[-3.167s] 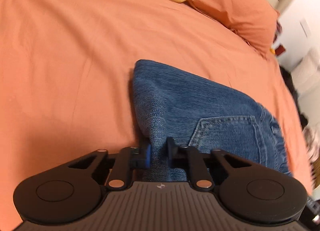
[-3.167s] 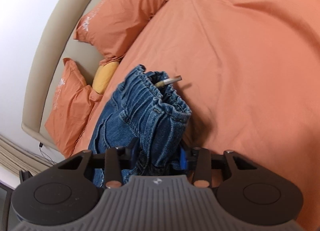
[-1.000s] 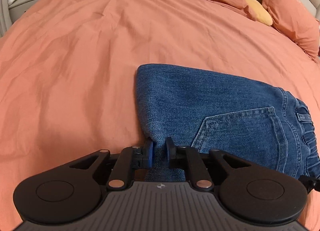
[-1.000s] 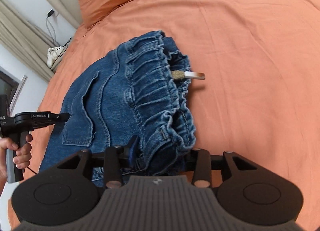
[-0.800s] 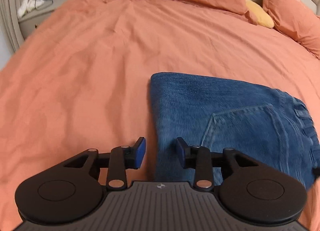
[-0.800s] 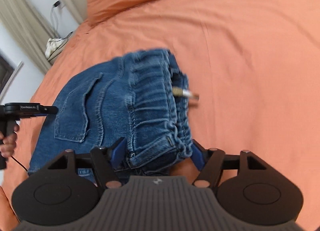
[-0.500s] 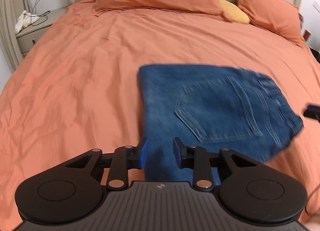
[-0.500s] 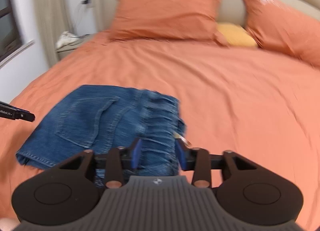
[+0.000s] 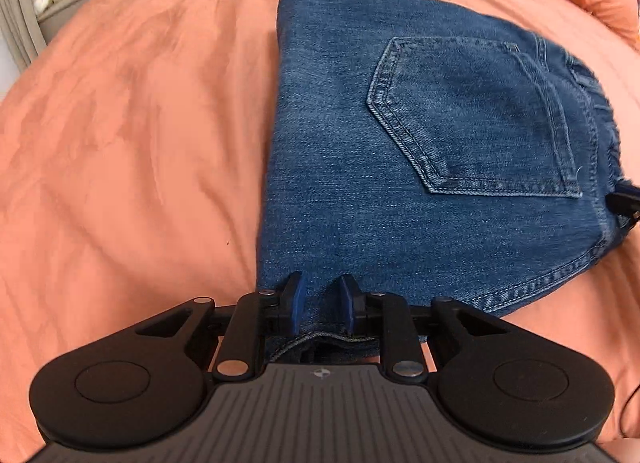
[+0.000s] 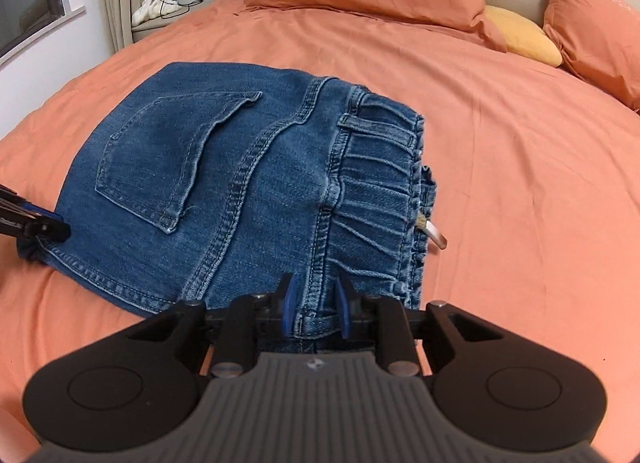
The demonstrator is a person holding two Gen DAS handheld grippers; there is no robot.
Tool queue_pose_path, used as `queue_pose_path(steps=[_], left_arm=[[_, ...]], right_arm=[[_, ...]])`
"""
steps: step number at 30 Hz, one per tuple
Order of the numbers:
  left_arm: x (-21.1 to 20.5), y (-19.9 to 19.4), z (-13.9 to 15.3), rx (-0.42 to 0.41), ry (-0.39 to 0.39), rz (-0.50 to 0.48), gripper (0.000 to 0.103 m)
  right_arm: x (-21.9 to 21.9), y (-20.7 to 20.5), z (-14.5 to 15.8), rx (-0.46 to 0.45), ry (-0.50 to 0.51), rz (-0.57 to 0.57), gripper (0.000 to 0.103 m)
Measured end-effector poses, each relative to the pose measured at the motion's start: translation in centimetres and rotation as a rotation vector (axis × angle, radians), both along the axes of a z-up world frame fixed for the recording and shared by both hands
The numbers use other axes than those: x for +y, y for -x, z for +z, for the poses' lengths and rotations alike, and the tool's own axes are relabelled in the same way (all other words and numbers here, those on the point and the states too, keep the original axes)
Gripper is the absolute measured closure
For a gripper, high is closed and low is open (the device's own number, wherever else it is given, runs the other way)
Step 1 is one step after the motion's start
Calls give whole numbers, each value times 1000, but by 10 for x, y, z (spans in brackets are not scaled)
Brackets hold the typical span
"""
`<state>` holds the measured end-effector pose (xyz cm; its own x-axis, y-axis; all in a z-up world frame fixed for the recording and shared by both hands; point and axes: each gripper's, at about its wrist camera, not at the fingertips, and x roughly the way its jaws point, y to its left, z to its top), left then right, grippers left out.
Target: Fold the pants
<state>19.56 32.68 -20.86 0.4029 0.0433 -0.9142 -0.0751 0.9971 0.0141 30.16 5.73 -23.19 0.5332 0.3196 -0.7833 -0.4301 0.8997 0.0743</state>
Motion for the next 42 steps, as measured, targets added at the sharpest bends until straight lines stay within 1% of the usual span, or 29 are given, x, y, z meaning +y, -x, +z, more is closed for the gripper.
queue_pose_path(steps=[3, 6, 7, 9, 10, 11, 12, 14, 15, 16, 17, 18, 19, 20, 21, 22, 24, 26, 28, 30, 33, 36, 37, 39, 42], left_arm=[[-1, 1, 7, -5, 1, 3, 77], [-1, 4, 20, -17, 2, 20, 76], [-2, 8, 26, -25, -7, 25, 75], [-5, 12, 41, -56, -38, 33, 70], [-8, 17, 50, -76, -43, 38, 69], [-10, 22, 60, -101, -41, 37, 69], [-15, 28, 71, -125, -41, 33, 69], [-23, 40, 98, -184, -60, 19, 68], [-28, 44, 112, -216, -77, 11, 66], [-35, 52, 127, -255, -101, 7, 64], [-42, 59, 138, -295, -125, 8, 59], [-50, 69, 152, -342, -144, 8, 51], [-58, 79, 164, -385, -157, 4, 47], [-66, 89, 177, -429, -170, 7, 40], [-73, 100, 188, -465, -182, 14, 34], [-79, 107, 197, -497, -192, 20, 31], [-97, 127, 216, -551, -222, 50, 19], [-112, 142, 225, -587, -248, 93, 15], [-127, 159, 232, -612, -256, 126, 15], [-137, 173, 237, -618, -245, 140, 14], [-152, 189, 232, -625, -213, 144, 14], [-161, 199, 221, -603, -166, 135, 14], [-163, 201, 217, -590, -161, 131, 13], [-168, 202, 210, -566, -174, 135, 13], [-171, 200, 199, -524, -181, 159, 13]], right_arm=[[1, -6, 3, 25, 9, 5, 85], [2, -9, 10, 57, 24, 8, 85], [3, -11, 14, 66, 30, 13, 85], [3, -12, 23, 78, 37, 29, 81], [2, -12, 29, 87, 34, 34, 70], [1, -8, 36, 87, 25, 35, 57], [-1, -5, 46, 79, 13, 34, 54], [-6, 5, 68, 43, -9, 44, 51], [-9, 11, 81, 20, -18, 52, 49], [-12, 19, 94, -9, -27, 58, 42], [-16, 27, 108, -43, -40, 66, 38], [-21, 37, 123, -85, -54, 76, 36], [-26, 48, 138, -129, -63, 82, 31], [-31, 59, 153, -171, -71, 83, 26], [-36, 72, 167, -216, -81, 79, 24], [-41, 85, 181, -258, -92, 73, 20], [-53, 111, 202, -328, -120, 54, 15], [-65, 136, 218, -385, -147, 24, 12], [-76, 160, 225, -422, -175, -21, 7], [-84, 182, 227, -439, -190, -69, 7], [-92, 209, 220, -442, -184, -146, 6], [-100, 231, 209, -428, -180, -200, 5], [-103, 238, 206, -425, -176, -219, 5], [-106, 252, 200, -432, -175, -247, 5], [-107, 264, 192, -438, -155, -257, 5]])
